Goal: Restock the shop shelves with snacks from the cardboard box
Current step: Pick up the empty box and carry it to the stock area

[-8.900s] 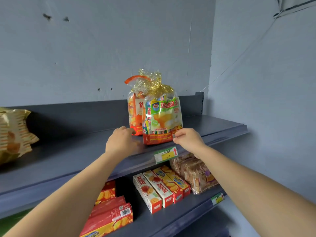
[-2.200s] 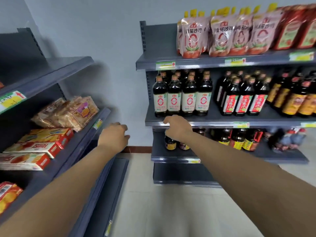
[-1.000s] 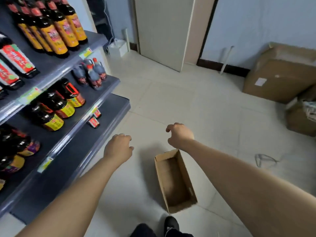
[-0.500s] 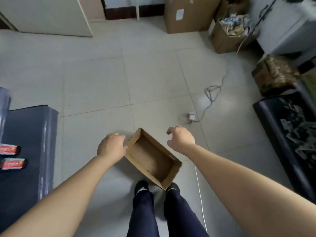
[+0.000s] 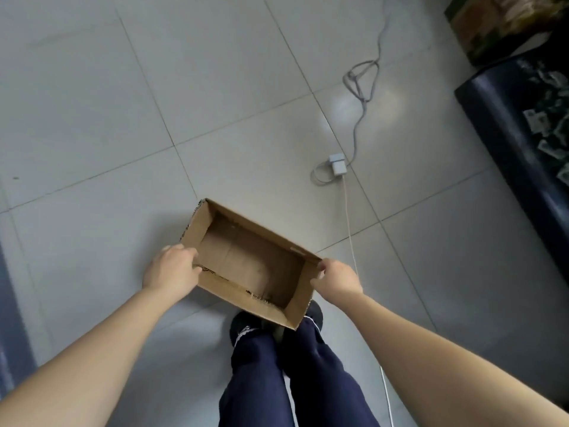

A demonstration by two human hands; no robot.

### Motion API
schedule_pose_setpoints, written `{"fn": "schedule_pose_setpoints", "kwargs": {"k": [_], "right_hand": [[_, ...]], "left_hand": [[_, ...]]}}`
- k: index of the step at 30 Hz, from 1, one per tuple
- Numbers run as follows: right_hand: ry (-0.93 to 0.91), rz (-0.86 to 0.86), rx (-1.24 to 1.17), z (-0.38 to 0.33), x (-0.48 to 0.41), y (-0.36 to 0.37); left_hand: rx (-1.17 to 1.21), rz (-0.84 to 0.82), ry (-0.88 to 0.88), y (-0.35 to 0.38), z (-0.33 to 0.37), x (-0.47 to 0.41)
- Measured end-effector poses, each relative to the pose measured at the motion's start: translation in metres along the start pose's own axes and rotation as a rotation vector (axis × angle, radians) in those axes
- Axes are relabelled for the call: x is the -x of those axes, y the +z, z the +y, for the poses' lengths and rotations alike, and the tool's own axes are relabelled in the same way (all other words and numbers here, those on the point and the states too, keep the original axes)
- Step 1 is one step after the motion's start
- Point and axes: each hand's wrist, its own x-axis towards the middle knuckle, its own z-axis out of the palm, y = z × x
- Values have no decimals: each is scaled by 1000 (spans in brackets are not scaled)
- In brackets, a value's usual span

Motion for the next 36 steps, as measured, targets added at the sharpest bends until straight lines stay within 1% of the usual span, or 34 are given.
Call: {"fn": "schedule_pose_setpoints", "kwargs": {"k": [4, 7, 10, 12, 14, 16, 17, 21, 26, 32, 36], "right_hand": [[161, -77, -131, 25, -58, 48], [278, -141, -236, 41, -95, 78], [383, -194, -381, 52, -123, 107], [420, -185, -440, 55, -136, 122], [419, -140, -428, 58, -145, 132], [420, -84, -381, 58, -150, 133], [418, -55, -370, 56, -149, 128], [326, 69, -350, 35, -134, 86], [199, 193, -318, -8, -89, 22], [86, 388, -331, -66, -11, -54], [21, 471, -313, -112, 39, -110]], "left_hand": [[-3, -22, -50, 50, -10, -51], [-32, 1, -107, 82, -21, -88], [-16, 13, -201, 113, -36, -119], [61, -51, -334, 131, -44, -136], [193, -121, -449, 147, -53, -150], [302, -104, -476, 153, -60, -156], [320, -94, -473, 151, -63, -154], [327, -46, -477, 124, -71, -133], [396, 25, -518, 67, -78, -93], [490, 131, -520, -29, -86, -31], [576, 220, -524, -104, -94, 8]]}}
